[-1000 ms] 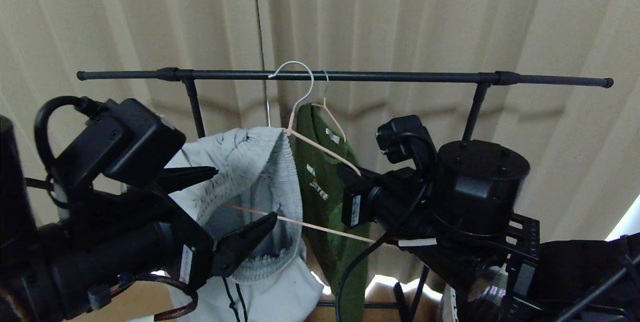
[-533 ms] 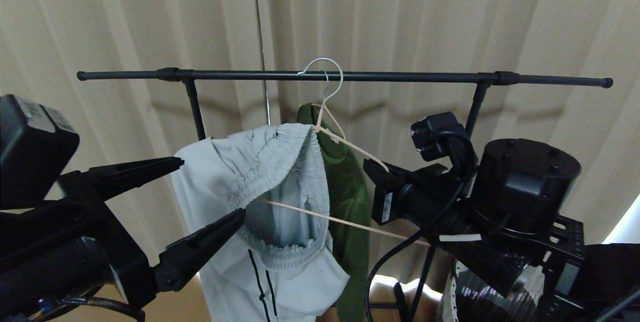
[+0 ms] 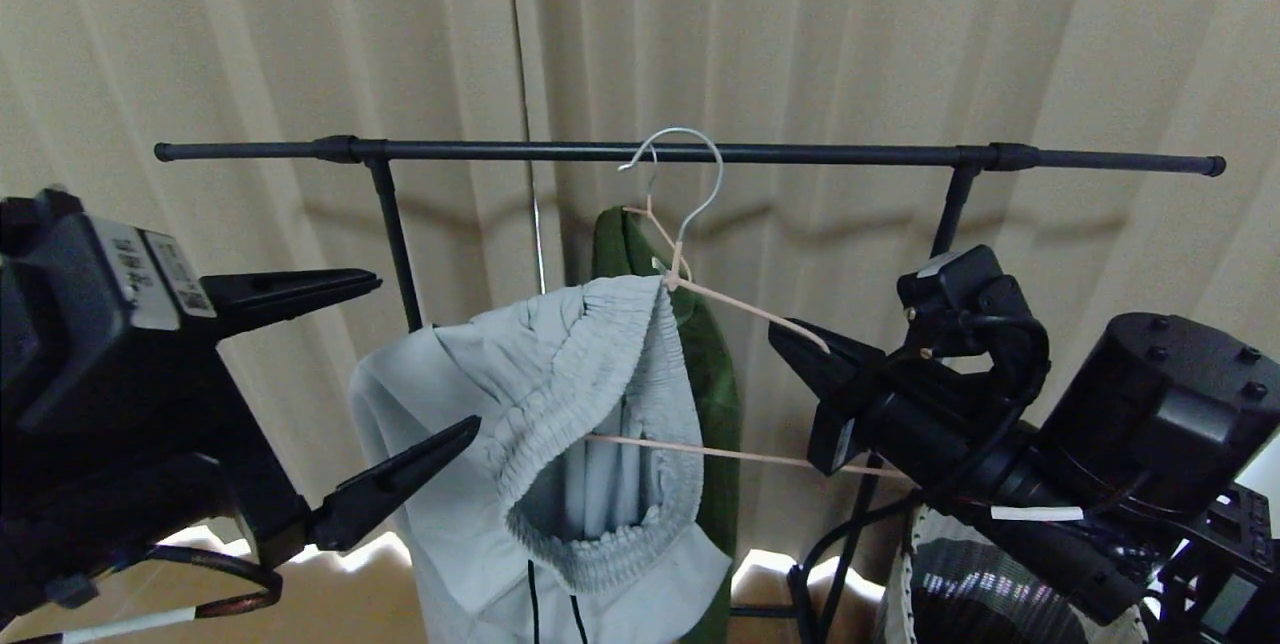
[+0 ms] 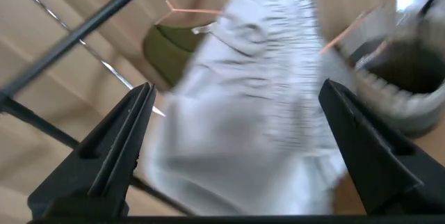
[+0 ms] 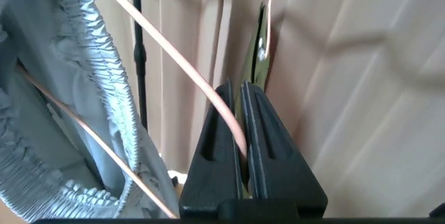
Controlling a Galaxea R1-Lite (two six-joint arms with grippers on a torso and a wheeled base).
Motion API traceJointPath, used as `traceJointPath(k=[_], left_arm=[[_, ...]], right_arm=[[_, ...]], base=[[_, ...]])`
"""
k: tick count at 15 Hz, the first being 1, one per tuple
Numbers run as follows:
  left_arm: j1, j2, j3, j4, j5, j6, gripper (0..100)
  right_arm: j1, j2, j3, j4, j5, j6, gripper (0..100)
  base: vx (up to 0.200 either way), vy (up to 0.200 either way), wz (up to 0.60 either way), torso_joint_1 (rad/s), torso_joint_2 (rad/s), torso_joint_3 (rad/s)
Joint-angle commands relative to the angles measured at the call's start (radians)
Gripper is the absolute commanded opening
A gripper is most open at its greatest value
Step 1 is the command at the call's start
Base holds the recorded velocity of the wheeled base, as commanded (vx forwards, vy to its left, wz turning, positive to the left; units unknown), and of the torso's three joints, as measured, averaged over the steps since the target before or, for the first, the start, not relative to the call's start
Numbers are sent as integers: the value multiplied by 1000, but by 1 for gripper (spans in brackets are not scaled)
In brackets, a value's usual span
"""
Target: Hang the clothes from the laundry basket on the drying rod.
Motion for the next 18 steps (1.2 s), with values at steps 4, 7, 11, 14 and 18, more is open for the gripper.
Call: traceJointPath(k=[4, 7, 11, 14, 18], left_arm=[[-4, 158, -85, -3, -16, 23, 100], [4, 186, -99, -19, -18, 22, 100], [41, 212, -96, -53, -18, 25, 100], [39, 210, -90, -55, -18, 26, 0], [35, 210, -84, -55, -18, 26, 0]], right_arm=[[53, 4, 9, -2, 1, 3, 0], [79, -3, 13, -4, 22, 3, 0], [93, -31, 18, -5, 59, 3, 0], [114, -40, 35, -5, 72, 3, 0], [120, -45, 43, -45, 88, 2, 0]], base=[[0, 0, 0, 0, 0, 0], [0, 0, 0, 0, 0, 0], [0, 0, 0, 0, 0, 0], [0, 0, 0, 0, 0, 0], [0, 0, 0, 0, 0, 0]])
